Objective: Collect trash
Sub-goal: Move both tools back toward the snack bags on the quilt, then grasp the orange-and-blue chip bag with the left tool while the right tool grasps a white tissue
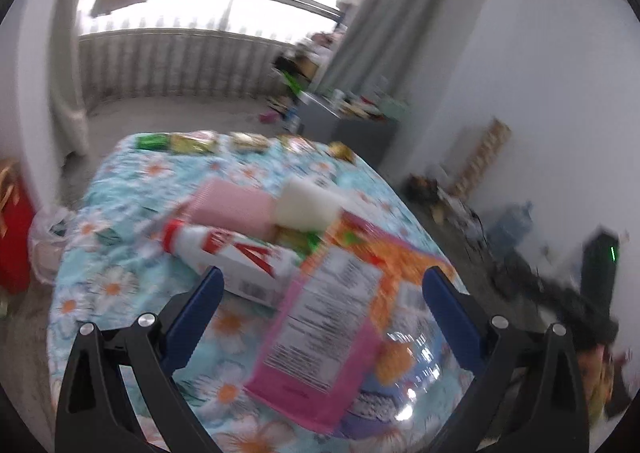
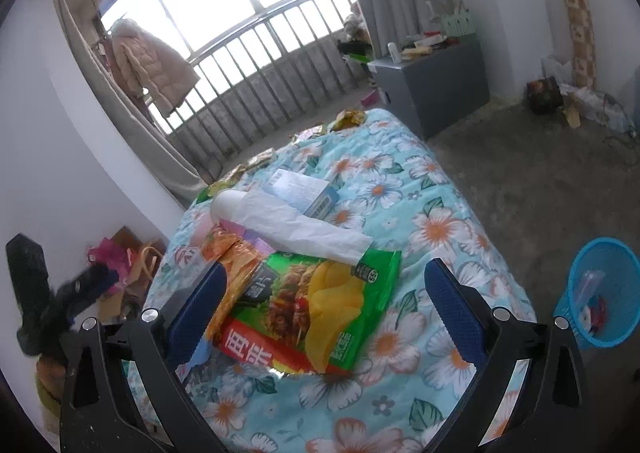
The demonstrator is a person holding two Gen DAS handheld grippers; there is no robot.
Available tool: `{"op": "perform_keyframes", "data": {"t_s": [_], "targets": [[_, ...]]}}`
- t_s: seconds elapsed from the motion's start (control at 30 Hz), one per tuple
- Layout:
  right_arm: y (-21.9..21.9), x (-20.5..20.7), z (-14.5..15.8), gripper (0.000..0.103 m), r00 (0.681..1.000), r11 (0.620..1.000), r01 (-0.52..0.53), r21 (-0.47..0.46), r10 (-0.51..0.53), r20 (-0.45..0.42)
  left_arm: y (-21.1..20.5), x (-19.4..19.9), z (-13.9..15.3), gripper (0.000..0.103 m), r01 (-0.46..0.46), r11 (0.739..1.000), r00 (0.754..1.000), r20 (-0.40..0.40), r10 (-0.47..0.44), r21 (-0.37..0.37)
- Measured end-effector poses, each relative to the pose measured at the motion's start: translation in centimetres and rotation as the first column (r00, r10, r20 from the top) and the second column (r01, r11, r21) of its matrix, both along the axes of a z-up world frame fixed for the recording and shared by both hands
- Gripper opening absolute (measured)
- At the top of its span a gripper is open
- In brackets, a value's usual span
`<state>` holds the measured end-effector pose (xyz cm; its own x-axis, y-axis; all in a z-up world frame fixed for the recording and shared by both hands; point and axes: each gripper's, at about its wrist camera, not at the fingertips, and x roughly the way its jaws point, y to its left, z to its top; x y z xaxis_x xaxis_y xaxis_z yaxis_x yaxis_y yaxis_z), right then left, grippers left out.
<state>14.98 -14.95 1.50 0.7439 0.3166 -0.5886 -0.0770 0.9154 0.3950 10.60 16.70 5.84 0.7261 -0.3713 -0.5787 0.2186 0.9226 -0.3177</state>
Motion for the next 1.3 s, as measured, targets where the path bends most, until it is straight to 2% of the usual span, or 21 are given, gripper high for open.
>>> {"op": "perform_keyframes", "data": {"t_s": [0.2, 0.27, 0.33, 0.4, 0.53, 0.63, 0.73, 0.9, 0.97, 1.07, 1.2, 1.3], "targets": [[-0.8, 1.2, -0.5, 0.091, 0.999, 0.999, 0.036, -0.016, -0.036, -0.019, -4.6, -1.0, -1.5, 0.097, 0.142, 0.989, 0.99, -0.016, -0.142, 0.028], [-1.2, 1.3, -0.7, 0.089, 0.998, 0.999, 0.048, -0.011, -0.048, -0.028, -6.0, -1.3, -1.8, 0.097, 0.17, 0.983, 0.985, -0.009, -0.17, 0.071], [-1.5, 1.3, -1.0, 0.087, 0.998, 0.998, 0.056, -0.001, -0.056, -0.041, -7.8, -1.7, -2.2, 0.097, 0.19, 0.969, 0.981, 0.009, -0.194, 0.158], [-1.7, 1.3, -1.5, 0.086, 0.997, 0.998, 0.061, 0.008, -0.06, -0.056, -9.9, -2.1, -2.7, 0.097, 0.19, 0.938, 0.978, 0.033, -0.208, 0.29], [-2.0, 1.4, -2.2, 0.085, 0.994, 0.998, 0.064, 0.023, -0.062, -0.085, -12.8, -2.4, -4.5, 0.097, 0.205, 0.872, 0.969, 0.036, -0.246, 0.445], [-2.0, 1.2, -2.7, 0.084, 0.994, 0.998, 0.061, 0.027, -0.058, -0.096, -13.9, -2.1, -5.4, 0.095, 0.178, 0.85, 0.975, 0.029, -0.221, 0.496], [-2.0, 1.1, -3.0, 0.083, 0.993, 0.998, 0.058, 0.033, -0.055, -0.104, -14.8, -1.9, -6.0, 0.091, 0.126, 0.817, 0.98, 0.059, -0.192, 0.562], [-2.0, 1.0, -3.3, 0.081, 0.992, 0.997, 0.051, 0.049, -0.045, -0.117, -16.1, -1.9, -7.1, 0.079, 0.074, 0.73, 0.975, 0.106, -0.197, 0.679], [-2.1, 1.0, -3.3, 0.08, 0.992, 0.997, 0.049, 0.057, -0.042, -0.118, -16.2, -2.0, -7.4, 0.072, 0.068, 0.715, 0.973, 0.111, -0.2, 0.696], [-2.4, 0.9, -3.4, 0.078, 0.992, 0.996, 0.046, 0.075, -0.036, -0.123, -16.0, -2.2, -6.8, 0.059, 0.064, 0.729, 0.975, 0.114, -0.192, 0.681], [-2.5, 0.6, -3.5, 0.076, 0.991, 0.995, 0.044, 0.091, -0.032, -0.127, -14.8, -2.3, -5.4, 0.039, 0.037, 0.769, 0.979, 0.131, -0.155, 0.638], [-2.4, 0.5, -3.4, 0.074, 0.992, 0.995, 0.037, 0.098, -0.024, -0.124, -13.9, -2.3, -4.4, 0.025, 0.014, 0.788, 0.981, 0.144, -0.129, 0.615]]}}
